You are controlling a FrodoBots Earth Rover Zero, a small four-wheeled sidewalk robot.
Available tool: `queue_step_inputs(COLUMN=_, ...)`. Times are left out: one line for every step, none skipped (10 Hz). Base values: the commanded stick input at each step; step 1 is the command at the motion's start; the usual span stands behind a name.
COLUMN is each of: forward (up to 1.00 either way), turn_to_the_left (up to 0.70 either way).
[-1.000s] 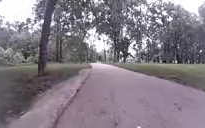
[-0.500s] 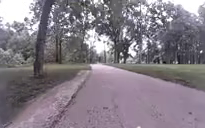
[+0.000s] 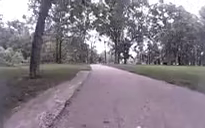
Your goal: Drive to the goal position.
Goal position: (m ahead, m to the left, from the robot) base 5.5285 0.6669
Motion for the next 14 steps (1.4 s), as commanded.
queue_step_inputs(forward=0.70, turn_to_the_left=-0.01)
queue_step_inputs(forward=0.70, turn_to_the_left=-0.01)
queue_step_inputs(forward=0.70, turn_to_the_left=-0.01)
queue_step_inputs(forward=0.70, turn_to_the_left=-0.01)
queue_step_inputs(forward=0.70, turn_to_the_left=-0.01)
queue_step_inputs(forward=0.70, turn_to_the_left=-0.01)
queue_step_inputs(forward=0.70, turn_to_the_left=-0.01)
queue_step_inputs(forward=0.70, turn_to_the_left=-0.01)
queue_step_inputs(forward=0.70, turn_to_the_left=-0.01)
queue_step_inputs(forward=0.70, turn_to_the_left=-0.01)
queue_step_inputs(forward=0.70, turn_to_the_left=-0.01)
queue_step_inputs(forward=0.70, turn_to_the_left=-0.01)
queue_step_inputs(forward=0.70, turn_to_the_left=-0.01)
queue_step_inputs(forward=0.70, turn_to_the_left=0.00)
